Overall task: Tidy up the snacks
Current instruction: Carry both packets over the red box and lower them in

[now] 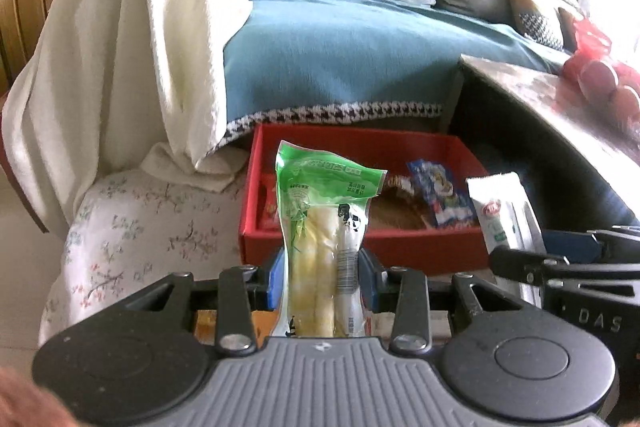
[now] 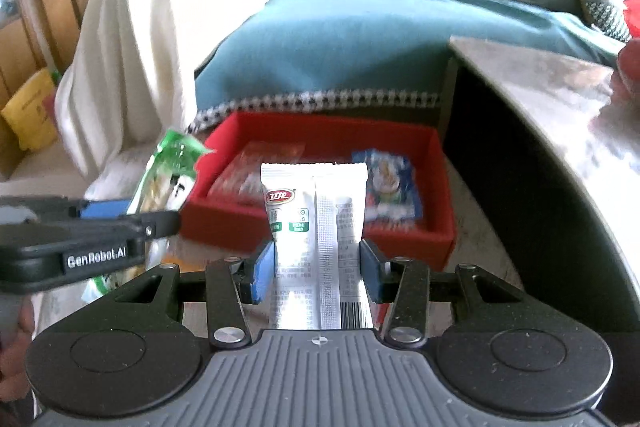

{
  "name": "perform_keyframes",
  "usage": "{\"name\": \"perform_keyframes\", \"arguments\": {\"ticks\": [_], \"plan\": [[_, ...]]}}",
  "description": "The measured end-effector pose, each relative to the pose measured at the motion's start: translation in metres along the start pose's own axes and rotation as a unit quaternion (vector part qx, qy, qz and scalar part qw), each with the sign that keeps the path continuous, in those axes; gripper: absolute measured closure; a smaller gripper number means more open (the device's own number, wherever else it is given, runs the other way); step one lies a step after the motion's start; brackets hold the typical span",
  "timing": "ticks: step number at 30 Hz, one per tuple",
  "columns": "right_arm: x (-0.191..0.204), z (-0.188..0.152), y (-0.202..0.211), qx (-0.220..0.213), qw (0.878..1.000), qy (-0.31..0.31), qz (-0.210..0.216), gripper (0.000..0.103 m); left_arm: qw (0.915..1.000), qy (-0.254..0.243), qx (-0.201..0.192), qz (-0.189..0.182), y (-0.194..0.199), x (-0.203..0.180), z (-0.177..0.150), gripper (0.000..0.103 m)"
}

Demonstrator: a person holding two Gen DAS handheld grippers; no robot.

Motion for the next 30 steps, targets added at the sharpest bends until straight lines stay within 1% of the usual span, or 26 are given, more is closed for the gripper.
{"name": "perform_keyframes", "arguments": {"ticks": [6,16,23,30], "plan": [[-0.006,0.025,-0.01,-0.021,1.0,-0.007,-0.006,0.05,0.9999,-0.001,-0.01,0.005,-0.013,-0.002,0.018,0.071],[-0.013,0.055,-0.043,-0.032,0.999,-0.007,-0.015,0.05,0.9997,-0.001,-0.013,0.019,-0.043,-0.002,0.041,0.071],[-0.021,0.066,-0.059,-0.033,0.999,-0.013,-0.018,0.05,0.9995,-0.005,-0.018,0.024,-0.059,-0.006,0.055,0.071],[-0.029,0.072,-0.072,-0.036,0.999,-0.015,-0.03,0.05,0.9993,-0.012,-0.018,0.03,-0.075,-0.009,0.064,0.071]]}}
Point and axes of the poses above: each gripper's, at about its wrist camera, not at the fingertips, and y roughly against the way its jaws point, x to its left, z to its top, the point moved 10 cm from there along -y, roughly the way its jaws point
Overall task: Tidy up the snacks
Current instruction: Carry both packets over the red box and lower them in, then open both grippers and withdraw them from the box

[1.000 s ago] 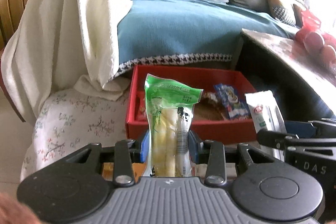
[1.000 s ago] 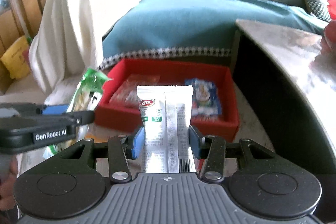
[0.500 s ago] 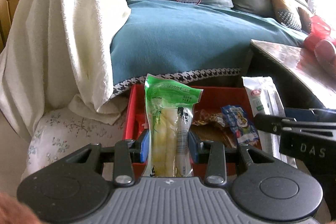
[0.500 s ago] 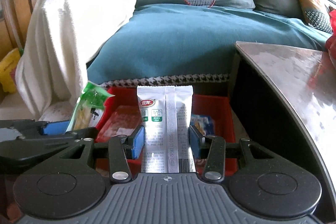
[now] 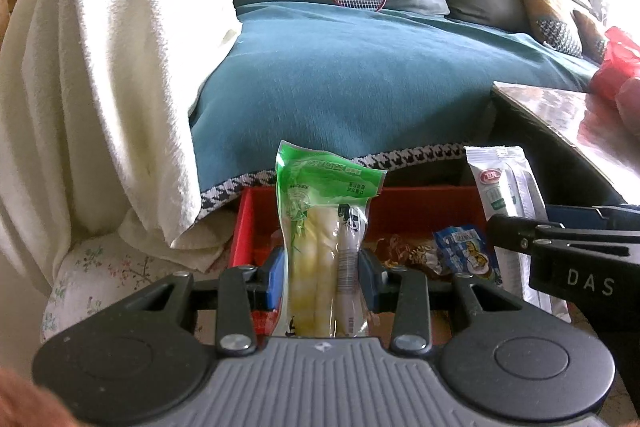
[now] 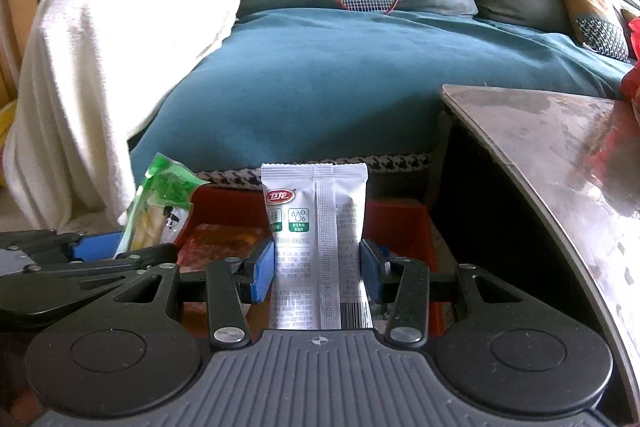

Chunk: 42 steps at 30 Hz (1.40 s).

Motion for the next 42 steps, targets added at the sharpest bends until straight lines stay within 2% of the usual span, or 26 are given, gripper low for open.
{"name": "perform_keyframes", "arguments": {"ticks": [12,22,24,28,30,32,33,35,39,42], "plan": [[-0.014,0.002,-0.046,0.023,1.0,-0.005,-0.015,0.05,1.0,-0.005,0.004,0.006,-0.04,-0.003,0.014,0.071],[-0.022,-0.013,-0.084,0.06,0.998,-0.006,-0.02,0.05,0.9992,-0.011,0.038,0.006,-0.071,-0.009,-0.003,0.07],[-0.023,-0.017,-0.088,0.068,0.998,-0.013,-0.015,0.044,0.9991,-0.01,0.042,0.005,-0.072,-0.008,-0.004,0.07],[-0.024,-0.017,-0.079,0.061,0.998,0.001,-0.016,0.036,0.9993,-0.008,0.035,0.005,-0.06,-0.004,0.002,0.06],[-0.022,-0.014,-0.067,0.053,0.999,0.004,-0.004,0.033,0.9995,-0.007,0.03,0.006,-0.048,0.003,0.005,0.055],[-0.015,-0.013,-0.048,0.048,0.998,0.025,0.027,0.028,0.9995,-0.009,0.03,0.006,-0.033,0.01,0.005,0.053],[-0.011,-0.015,-0.038,0.048,0.997,0.042,0.045,0.023,0.9994,-0.011,0.031,0.005,-0.025,0.013,0.003,0.053],[0.001,-0.025,-0.013,0.05,0.991,0.089,0.084,0.02,0.9993,-0.01,0.034,0.005,-0.006,0.023,-0.005,0.049],[0.024,-0.062,0.027,0.083,0.969,0.172,0.156,0.016,0.9987,0.002,0.051,0.005,0.023,0.039,-0.027,0.045],[0.043,-0.096,0.039,0.114,0.944,0.238,0.196,0.016,0.9971,0.018,0.073,0.001,0.035,0.05,-0.052,0.045]]}}
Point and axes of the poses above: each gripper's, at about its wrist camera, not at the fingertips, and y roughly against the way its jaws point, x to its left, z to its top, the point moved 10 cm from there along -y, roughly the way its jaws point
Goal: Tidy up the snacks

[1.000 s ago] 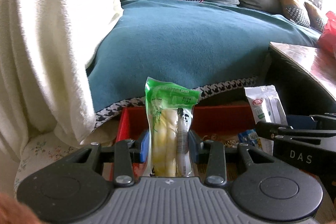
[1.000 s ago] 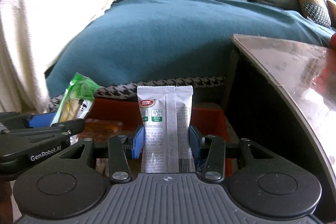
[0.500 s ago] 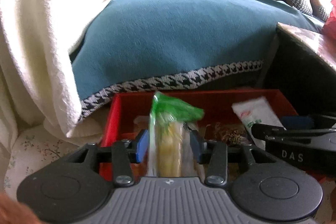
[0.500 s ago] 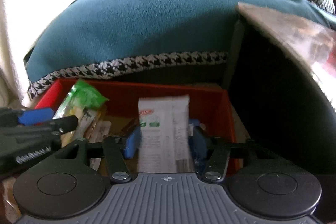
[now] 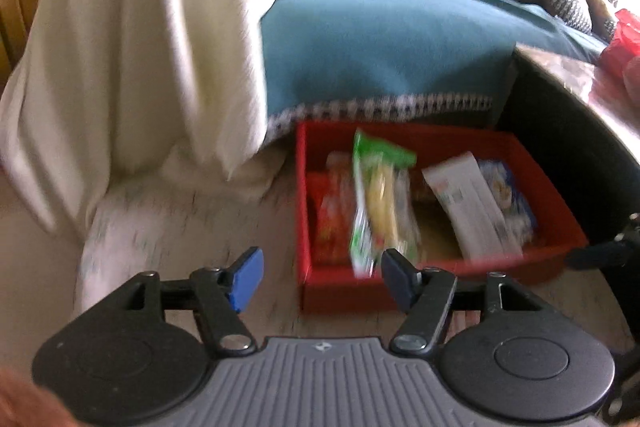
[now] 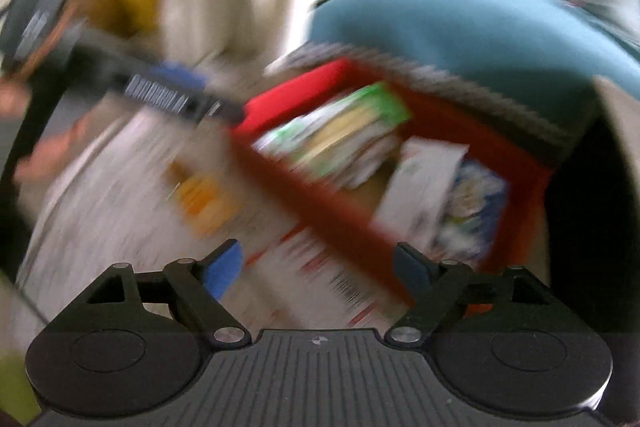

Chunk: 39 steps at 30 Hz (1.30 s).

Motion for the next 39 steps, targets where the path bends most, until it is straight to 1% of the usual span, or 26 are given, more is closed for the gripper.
{"name": "perform_keyframes", "arguments": {"ticks": [1,3,6,10,11,13,14,15,16,18,20,22,24,25,26,28,29,30,32,33,34,35,36,37,38,39], "plan": [[0.005,-0.005,-0.006,0.008,1.0,0.017,0.002,0.016,0.9999,0.005,0.012,-0.002,-0.001,0.003,-0.009,0.044],[0.008,-0.013,-0.021,0.043,0.999,0.032,0.002,0.016,0.9996,0.01,0.028,-0.004,-0.002,0.005,-0.022,0.044],[0.006,-0.016,-0.04,0.067,0.996,0.063,-0.001,0.016,0.9993,0.003,0.038,-0.005,0.0,0.003,-0.035,0.044],[0.004,-0.021,-0.061,0.107,0.99,0.083,0.04,0.015,0.998,-0.019,0.049,-0.036,0.0,-0.007,-0.041,0.044],[0.001,-0.022,-0.068,0.116,0.988,0.086,0.047,0.015,0.997,-0.027,0.054,-0.047,0.0,-0.01,-0.043,0.044],[-0.002,-0.021,-0.078,0.116,0.988,0.094,0.046,0.013,0.9944,-0.053,0.059,-0.069,0.001,-0.014,-0.047,0.044],[-0.003,-0.02,-0.081,0.117,0.988,0.096,0.044,0.014,0.9918,-0.079,0.06,-0.08,0.001,-0.018,-0.048,0.044],[-0.003,-0.022,-0.084,0.129,0.986,0.092,0.046,0.023,0.9886,-0.106,0.061,-0.087,0.002,-0.02,-0.05,0.044],[-0.001,-0.025,-0.086,0.142,0.985,0.079,0.051,0.023,0.9836,-0.143,0.061,-0.091,0.002,-0.023,-0.052,0.044],[0.002,-0.027,-0.083,0.142,0.986,0.075,0.044,0.025,0.9713,-0.212,0.061,-0.09,0.002,-0.025,-0.055,0.044],[0.004,-0.031,-0.08,0.148,0.987,0.058,0.038,0.028,0.9552,-0.276,0.059,-0.088,0.0,-0.025,-0.057,0.044],[0.009,-0.035,-0.076,0.156,0.986,0.047,0.033,0.031,0.9405,-0.317,0.066,-0.102,-0.005,-0.028,-0.059,0.044],[0.014,-0.043,-0.07,0.161,0.986,0.043,0.026,0.032,0.9243,-0.35,0.078,-0.131,-0.007,-0.034,-0.065,0.044],[0.015,-0.046,-0.067,0.164,0.986,0.036,0.022,0.032,0.9129,-0.373,0.084,-0.144,-0.008,-0.038,-0.07,0.044],[0.015,-0.049,-0.066,0.169,0.985,0.026,0.025,0.032,0.8996,-0.397,0.093,-0.155,-0.009,-0.041,-0.076,0.044],[0.018,-0.055,-0.062,0.172,0.984,0.027,0.027,0.032,0.8752,-0.439,0.113,-0.168,-0.015,-0.045,-0.088,0.044],[0.017,-0.056,-0.062,0.174,0.984,0.029,0.026,0.031,0.8659,-0.455,0.123,-0.169,-0.021,-0.044,-0.092,0.044],[0.017,-0.057,-0.062,0.175,0.984,0.029,0.028,0.031,0.8571,-0.467,0.131,-0.172,-0.026,-0.043,-0.094,0.042],[0.019,-0.06,-0.062,0.175,0.984,0.024,0.032,0.029,0.8478,-0.471,0.14,-0.199,-0.031,-0.042,-0.09,0.039],[0.018,-0.058,-0.062,0.176,0.984,0.023,0.034,0.027,0.8447,-0.471,0.149,-0.207,-0.034,-0.041,-0.088,0.036],[0.018,-0.058,-0.063,0.176,0.983,0.021,0.036,0.026,0.8404,-0.473,0.157,-0.212,-0.039,-0.04,-0.086,0.031],[0.016,-0.055,-0.064,0.176,0.984,0.019,0.037,0.024,0.8361,-0.477,0.163,-0.216,-0.042,-0.038,-0.085,0.027],[0.016,-0.055,-0.064,0.174,0.984,0.019,0.037,0.024,0.8311,-0.48,0.171,-0.224,-0.044,-0.037,-0.084,0.027],[0.016,-0.055,-0.065,0.173,0.984,0.019,0.037,0.024,0.8293,-0.474,0.181,-0.234,-0.046,-0.036,-0.084,0.026],[0.016,-0.055,-0.066,0.171,0.984,0.02,0.036,0.024,0.8303,-0.467,0.185,-0.241,-0.048,-0.034,-0.083,0.026],[0.015,-0.055,-0.066,0.169,0.985,0.017,0.035,0.024,0.8305,-0.467,0.181,-0.243,-0.048,-0.033,-0.084,0.025]]}}
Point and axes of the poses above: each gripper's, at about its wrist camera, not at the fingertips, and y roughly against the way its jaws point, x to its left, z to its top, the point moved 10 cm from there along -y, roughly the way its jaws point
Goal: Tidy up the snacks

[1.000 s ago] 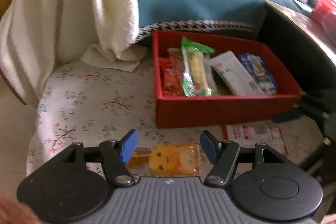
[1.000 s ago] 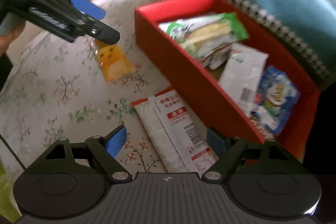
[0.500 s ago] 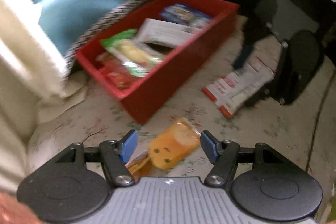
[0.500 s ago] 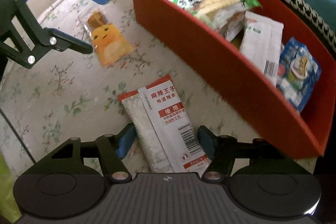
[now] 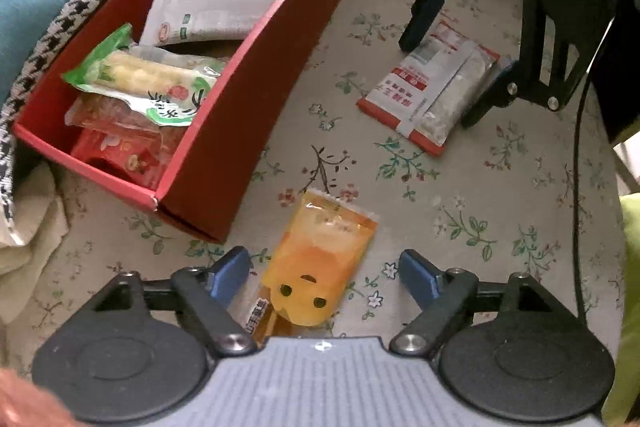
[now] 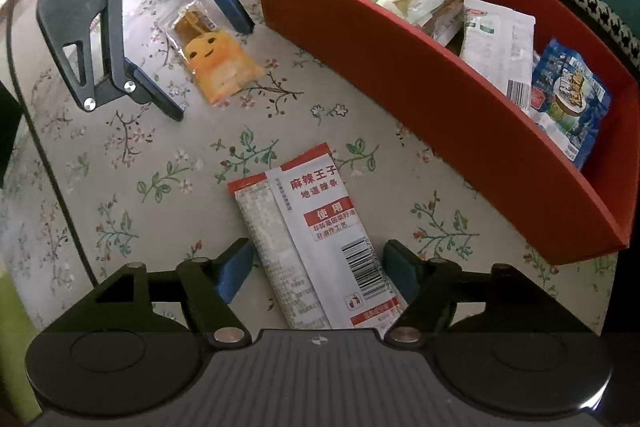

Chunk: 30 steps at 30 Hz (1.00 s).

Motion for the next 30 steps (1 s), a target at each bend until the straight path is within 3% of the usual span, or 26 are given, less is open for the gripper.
{"name": "perform_keyframes", "arguments": {"ticks": [3,6,8,11,14,19,23,27,28,30], "plan": [[-0.001,0.0,0.002,-0.007,1.0,-0.009,-0.007,0.031,0.9993,0.033,-0.007,0.016,0.002,-0.004,-0.005,0.024],[-0.003,-0.002,0.007,-0.011,0.999,-0.029,-0.021,0.035,0.9955,0.085,-0.013,0.041,0.008,-0.012,-0.013,0.032],[-0.002,-0.004,0.009,-0.012,0.999,-0.043,-0.03,0.036,0.9908,0.125,-0.01,0.049,0.012,-0.019,-0.015,0.051],[0.001,-0.009,0.011,-0.015,0.997,-0.069,-0.039,0.041,0.9842,0.158,0.007,0.08,0.017,-0.03,-0.016,0.065],[0.009,-0.015,0.013,-0.018,0.995,-0.083,-0.047,0.042,0.9785,0.154,0.041,0.131,0.024,-0.041,-0.024,0.069],[0.015,-0.017,0.012,-0.022,0.993,-0.093,-0.066,0.043,0.9725,0.178,0.062,0.136,0.025,-0.055,-0.036,0.066],[0.015,-0.019,0.013,-0.026,0.991,-0.11,-0.071,0.041,0.9714,0.147,0.059,0.177,0.028,-0.065,-0.037,0.063],[0.013,-0.021,0.014,-0.025,0.99,-0.123,-0.07,0.038,0.9684,0.153,0.058,0.188,0.029,-0.07,-0.04,0.063],[0.014,-0.021,0.014,-0.027,0.989,-0.126,-0.073,0.038,0.9656,0.168,0.056,0.19,0.029,-0.07,-0.042,0.065],[0.016,-0.021,0.014,-0.031,0.987,-0.138,-0.077,0.041,0.9632,0.187,0.05,0.187,0.03,-0.074,-0.041,0.078]]}}
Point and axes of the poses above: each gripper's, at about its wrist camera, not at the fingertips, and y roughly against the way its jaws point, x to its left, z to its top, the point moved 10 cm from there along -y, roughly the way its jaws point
